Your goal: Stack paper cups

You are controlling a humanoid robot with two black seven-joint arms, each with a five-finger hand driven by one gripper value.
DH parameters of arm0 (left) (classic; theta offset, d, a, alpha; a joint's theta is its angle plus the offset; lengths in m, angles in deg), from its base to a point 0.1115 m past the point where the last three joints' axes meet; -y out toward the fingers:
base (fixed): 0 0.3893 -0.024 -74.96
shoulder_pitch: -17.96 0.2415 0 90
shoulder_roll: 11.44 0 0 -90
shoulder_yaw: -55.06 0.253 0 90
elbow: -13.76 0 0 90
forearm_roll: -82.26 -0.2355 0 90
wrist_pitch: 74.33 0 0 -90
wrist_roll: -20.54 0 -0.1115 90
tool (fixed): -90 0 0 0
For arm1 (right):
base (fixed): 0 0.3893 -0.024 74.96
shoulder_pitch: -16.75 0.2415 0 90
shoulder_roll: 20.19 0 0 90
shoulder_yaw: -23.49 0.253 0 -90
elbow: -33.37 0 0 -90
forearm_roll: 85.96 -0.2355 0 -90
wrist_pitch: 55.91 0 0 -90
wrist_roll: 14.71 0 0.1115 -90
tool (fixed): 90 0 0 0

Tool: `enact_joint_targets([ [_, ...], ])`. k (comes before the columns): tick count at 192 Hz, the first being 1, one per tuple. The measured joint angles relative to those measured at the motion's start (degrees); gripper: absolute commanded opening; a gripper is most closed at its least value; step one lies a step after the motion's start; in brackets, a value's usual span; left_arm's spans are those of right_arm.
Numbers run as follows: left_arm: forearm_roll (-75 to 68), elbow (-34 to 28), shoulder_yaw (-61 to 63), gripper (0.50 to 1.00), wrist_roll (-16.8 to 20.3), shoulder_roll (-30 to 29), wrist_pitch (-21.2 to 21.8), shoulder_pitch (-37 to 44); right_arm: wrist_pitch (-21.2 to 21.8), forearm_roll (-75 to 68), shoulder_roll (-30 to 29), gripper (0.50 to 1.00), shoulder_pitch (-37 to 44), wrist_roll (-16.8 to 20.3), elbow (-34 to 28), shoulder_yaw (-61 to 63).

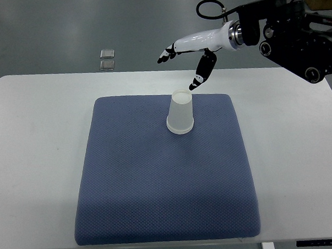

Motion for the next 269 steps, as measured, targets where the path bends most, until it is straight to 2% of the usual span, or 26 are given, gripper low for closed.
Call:
enact_joint_targets([
  [72,0.0,0.0,0.0,1.0,0.0,0.0,0.0,0.0,-0.3,-29.6,2.2,0.897,-6.4,0.0,13.4,1.9],
  [146,0.0,0.0,0.0,1.0,0.0,0.0,0.0,0.0,-3.9,-59.1,1.3,0.897,-16.4,0.0,18.2,6.6],
  [221,0.0,0.0,0.0,1.0,0.0,0.0,0.0,0.0,-6.4,-67.1,1.1,0.899,-23.9,0.0,19.5,20.3],
  [269,0.0,0.1,0.0,1.0,0.0,0.0,0.0,0.0,-8.9,-69.8,-0.5,0.899,-25.2,-0.5,19.4,22.8],
])
